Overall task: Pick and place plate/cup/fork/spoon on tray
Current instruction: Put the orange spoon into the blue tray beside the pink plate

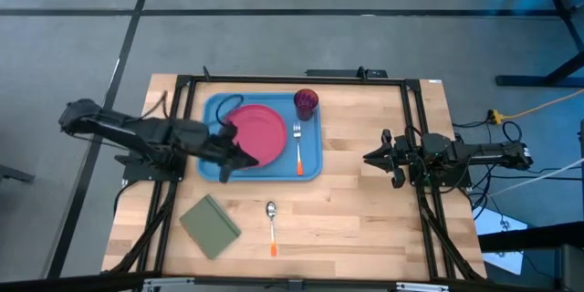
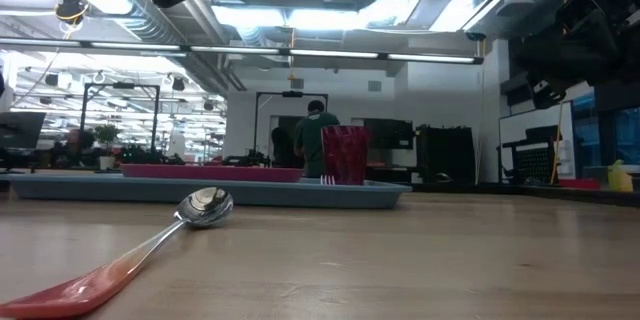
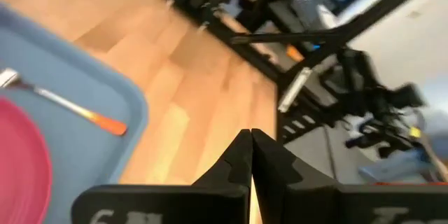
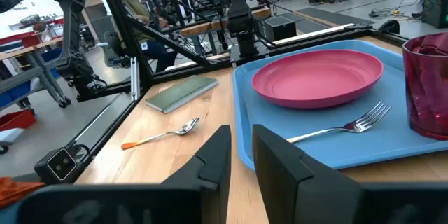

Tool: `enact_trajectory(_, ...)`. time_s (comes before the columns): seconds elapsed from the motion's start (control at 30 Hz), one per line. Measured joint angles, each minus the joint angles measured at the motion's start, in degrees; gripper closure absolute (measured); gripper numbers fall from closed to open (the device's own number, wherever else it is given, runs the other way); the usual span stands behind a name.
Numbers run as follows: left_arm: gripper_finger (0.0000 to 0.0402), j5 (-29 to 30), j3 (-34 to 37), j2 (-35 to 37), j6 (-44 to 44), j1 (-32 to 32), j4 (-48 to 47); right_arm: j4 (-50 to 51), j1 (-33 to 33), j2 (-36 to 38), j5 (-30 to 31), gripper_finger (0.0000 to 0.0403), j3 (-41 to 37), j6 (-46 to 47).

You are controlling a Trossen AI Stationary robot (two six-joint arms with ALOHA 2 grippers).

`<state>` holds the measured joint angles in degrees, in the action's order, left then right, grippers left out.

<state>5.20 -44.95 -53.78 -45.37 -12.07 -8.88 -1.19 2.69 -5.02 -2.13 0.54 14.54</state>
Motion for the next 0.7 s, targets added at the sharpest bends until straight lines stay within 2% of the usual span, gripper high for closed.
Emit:
enact_trajectory(0.23, 0.0401, 20.60, 0.00, -6.49, -12.55, -12.70, 0.07, 0.00, 0.00, 0.00, 0.00, 0.0338, 0.00, 0.00)
enact_trajectory(0.4, 0.0401, 29.78, 0.00, -12.53, -18.69, -19.77, 3.41, 0.00, 0.00, 0.00, 0.00, 0.0338, 0.00, 0.00)
enact_trajectory(0.53, 0.0401, 31.92, 0.00, -17.63, -20.53, -22.37, 10.40, 0.00, -0.01, 0.00, 0.00, 0.0338, 0.00, 0.00)
enact_trajectory(0.7, 0.0401, 26.65, -0.02, -24.04, -22.48, -21.44, 19.34, 0.00, 0.00, 0.00, 0.00, 0.0338, 0.00, 0.00)
